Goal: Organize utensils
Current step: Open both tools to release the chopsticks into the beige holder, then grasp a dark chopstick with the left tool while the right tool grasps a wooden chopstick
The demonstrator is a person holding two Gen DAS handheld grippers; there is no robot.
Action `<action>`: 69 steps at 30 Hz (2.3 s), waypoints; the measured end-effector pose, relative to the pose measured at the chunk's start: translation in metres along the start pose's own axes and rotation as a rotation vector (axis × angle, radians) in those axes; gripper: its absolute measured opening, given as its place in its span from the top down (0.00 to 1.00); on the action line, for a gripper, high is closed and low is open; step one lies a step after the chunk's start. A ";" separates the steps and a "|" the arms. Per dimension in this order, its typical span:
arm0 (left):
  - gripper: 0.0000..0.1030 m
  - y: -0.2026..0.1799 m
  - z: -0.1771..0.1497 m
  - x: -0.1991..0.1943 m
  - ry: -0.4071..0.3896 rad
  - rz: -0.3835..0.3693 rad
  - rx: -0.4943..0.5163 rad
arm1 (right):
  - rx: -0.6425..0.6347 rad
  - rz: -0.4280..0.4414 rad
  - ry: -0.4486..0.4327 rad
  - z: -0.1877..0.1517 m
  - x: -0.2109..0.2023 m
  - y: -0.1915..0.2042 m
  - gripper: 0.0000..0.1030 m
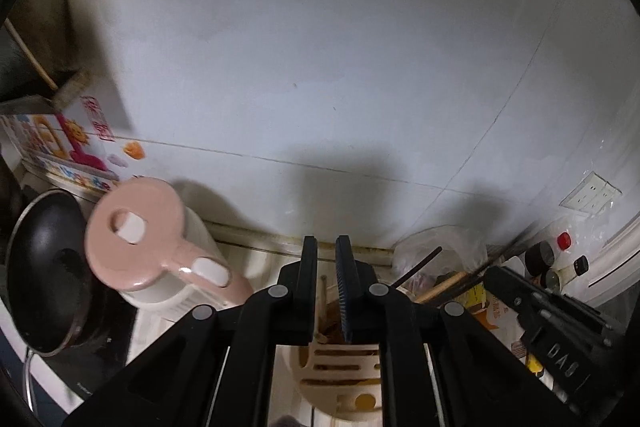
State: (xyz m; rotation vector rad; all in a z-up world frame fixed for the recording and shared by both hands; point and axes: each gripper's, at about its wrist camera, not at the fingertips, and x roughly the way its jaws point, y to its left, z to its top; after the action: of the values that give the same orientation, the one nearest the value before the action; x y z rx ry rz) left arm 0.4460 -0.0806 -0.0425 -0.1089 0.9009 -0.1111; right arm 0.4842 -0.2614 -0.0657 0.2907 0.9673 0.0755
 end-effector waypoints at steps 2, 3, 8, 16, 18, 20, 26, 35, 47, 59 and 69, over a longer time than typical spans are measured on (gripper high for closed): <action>0.50 0.003 0.002 -0.017 -0.028 0.009 0.000 | 0.019 0.014 -0.016 0.002 -0.014 -0.004 0.75; 0.30 0.005 0.003 -0.027 -0.050 0.019 0.002 | 0.026 0.019 -0.032 0.004 -0.022 -0.006 0.71; 0.10 0.019 -0.016 -0.062 -0.097 0.050 -0.007 | 0.035 -0.013 -0.089 -0.004 -0.068 -0.014 0.49; 0.00 0.043 -0.102 -0.041 -0.003 0.145 0.034 | 0.054 -0.068 -0.037 -0.085 -0.067 -0.035 0.28; 0.00 0.050 -0.130 -0.019 0.065 0.185 0.048 | 0.049 -0.078 0.005 -0.111 -0.051 -0.038 0.28; 0.00 0.057 -0.165 0.003 0.131 0.235 0.059 | 0.059 -0.081 0.094 -0.142 -0.023 -0.041 0.28; 0.00 0.077 -0.242 0.048 0.296 0.309 0.055 | 0.081 -0.092 0.336 -0.229 0.058 -0.040 0.43; 0.00 0.091 -0.294 0.078 0.410 0.349 0.064 | 0.040 -0.137 0.498 -0.292 0.124 -0.024 0.57; 0.00 0.089 -0.312 0.081 0.443 0.321 0.066 | -0.068 -0.243 0.532 -0.325 0.130 -0.024 0.94; 0.02 0.023 -0.306 0.090 0.430 0.169 0.135 | 0.090 -0.359 0.538 -0.329 0.088 -0.141 0.93; 0.44 -0.005 -0.315 0.123 0.510 0.121 0.203 | 0.151 -0.366 0.511 -0.336 0.074 -0.169 0.93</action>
State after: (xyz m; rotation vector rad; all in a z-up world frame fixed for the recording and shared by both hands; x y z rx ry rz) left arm 0.2740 -0.1178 -0.3310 0.1717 1.3955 -0.1192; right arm 0.2393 -0.3390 -0.3501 0.2324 1.5244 -0.2715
